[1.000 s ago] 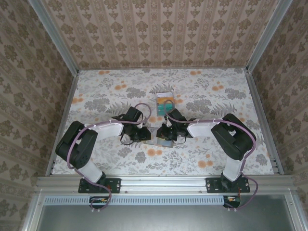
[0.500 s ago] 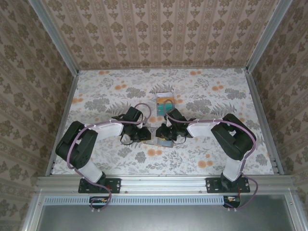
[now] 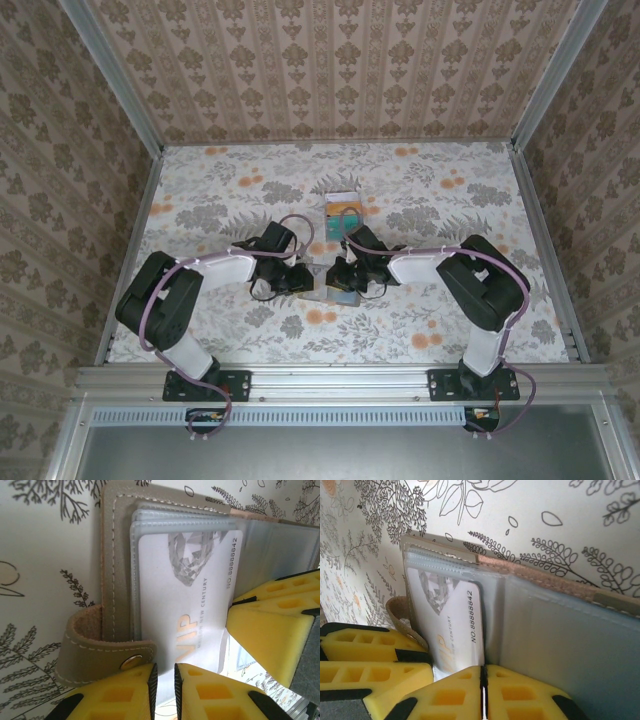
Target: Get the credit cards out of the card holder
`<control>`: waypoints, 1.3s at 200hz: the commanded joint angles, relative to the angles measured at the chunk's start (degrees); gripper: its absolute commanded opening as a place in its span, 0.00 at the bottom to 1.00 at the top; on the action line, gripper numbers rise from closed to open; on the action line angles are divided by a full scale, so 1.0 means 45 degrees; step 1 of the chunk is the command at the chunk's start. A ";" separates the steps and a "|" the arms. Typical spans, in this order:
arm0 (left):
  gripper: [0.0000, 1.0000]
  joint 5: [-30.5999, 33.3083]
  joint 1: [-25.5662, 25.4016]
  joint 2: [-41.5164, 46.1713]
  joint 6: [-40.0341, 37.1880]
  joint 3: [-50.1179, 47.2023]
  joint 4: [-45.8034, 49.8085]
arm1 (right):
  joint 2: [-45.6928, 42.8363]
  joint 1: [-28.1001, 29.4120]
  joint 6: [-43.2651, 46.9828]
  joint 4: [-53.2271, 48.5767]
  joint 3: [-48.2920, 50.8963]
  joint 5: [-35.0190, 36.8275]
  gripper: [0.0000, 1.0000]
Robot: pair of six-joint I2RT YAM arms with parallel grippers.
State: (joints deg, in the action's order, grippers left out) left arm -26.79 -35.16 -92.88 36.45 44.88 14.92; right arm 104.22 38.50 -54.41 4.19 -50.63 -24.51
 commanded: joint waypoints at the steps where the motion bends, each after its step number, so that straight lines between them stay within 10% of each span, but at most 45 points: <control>1: 0.21 0.0225 0.0059 -0.0353 0.0144 -0.0042 0.0707 | 0.0336 0.0136 -0.0132 -0.0079 -0.0193 -0.0302 0.02; 260: 0.28 0.0107 0.0674 0.0333 -0.0306 0.0691 0.1629 | -0.0313 0.0077 0.0726 -0.0939 -0.0622 -0.0006 0.16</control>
State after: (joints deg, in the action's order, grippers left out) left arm -25.67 -32.23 -90.50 36.21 47.53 21.47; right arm 101.25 38.44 -52.25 1.61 -51.75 -24.45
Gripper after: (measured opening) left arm 0.282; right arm 0.155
